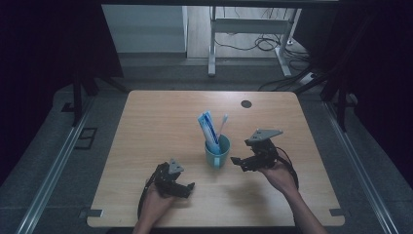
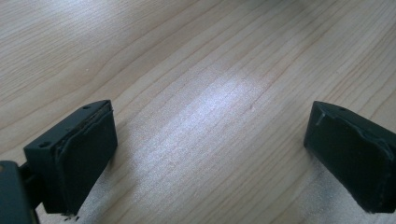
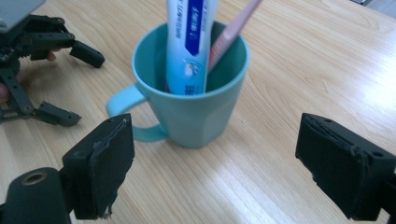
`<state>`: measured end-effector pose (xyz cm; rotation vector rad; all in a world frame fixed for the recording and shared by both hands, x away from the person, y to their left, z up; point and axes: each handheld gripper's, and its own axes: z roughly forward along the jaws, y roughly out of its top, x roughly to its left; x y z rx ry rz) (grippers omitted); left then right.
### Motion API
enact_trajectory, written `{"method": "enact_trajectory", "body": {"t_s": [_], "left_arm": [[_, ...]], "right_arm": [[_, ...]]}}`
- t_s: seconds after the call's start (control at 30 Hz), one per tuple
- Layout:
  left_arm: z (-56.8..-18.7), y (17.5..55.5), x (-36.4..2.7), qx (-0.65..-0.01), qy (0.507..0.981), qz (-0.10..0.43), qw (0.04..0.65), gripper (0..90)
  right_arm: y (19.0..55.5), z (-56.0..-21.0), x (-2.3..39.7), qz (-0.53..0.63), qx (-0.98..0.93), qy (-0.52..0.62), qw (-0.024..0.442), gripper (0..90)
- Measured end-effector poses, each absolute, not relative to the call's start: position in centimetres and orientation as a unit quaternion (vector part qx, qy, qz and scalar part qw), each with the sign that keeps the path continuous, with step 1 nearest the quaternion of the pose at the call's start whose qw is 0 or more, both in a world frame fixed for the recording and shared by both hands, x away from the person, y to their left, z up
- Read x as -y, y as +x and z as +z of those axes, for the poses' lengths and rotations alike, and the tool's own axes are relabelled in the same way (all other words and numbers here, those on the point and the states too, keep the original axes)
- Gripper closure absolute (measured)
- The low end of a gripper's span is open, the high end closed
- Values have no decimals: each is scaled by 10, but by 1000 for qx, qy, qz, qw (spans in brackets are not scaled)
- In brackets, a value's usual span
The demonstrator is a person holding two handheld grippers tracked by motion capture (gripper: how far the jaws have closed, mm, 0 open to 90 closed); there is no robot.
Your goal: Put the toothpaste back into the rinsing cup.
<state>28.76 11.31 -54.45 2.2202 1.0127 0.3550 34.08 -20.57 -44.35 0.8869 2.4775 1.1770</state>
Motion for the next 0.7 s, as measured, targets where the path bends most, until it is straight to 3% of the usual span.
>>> {"method": "enact_trajectory", "body": {"t_s": [0.7], "left_arm": [[-545,288,-113,-388,849,136,332,27]], "right_arm": [[329,-453,246,396,-844,332,144,115]]}}
